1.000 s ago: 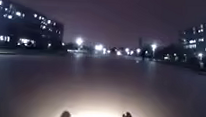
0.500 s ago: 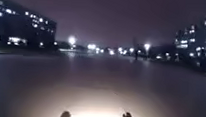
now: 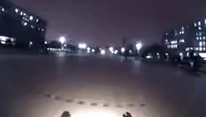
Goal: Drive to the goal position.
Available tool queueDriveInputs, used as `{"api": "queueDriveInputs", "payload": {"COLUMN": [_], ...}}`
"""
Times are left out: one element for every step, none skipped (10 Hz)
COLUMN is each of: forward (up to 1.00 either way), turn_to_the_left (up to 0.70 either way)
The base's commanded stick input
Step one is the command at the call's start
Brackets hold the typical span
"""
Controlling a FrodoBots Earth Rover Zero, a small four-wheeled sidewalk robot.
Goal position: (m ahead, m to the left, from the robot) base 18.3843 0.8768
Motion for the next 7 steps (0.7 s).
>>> {"api": "queueDriveInputs", "payload": {"forward": [1.00,1.00,1.00,1.00,1.00,1.00,1.00], "turn_to_the_left": [0.00,0.00,0.00,0.00,0.00,0.00,-0.03]}}
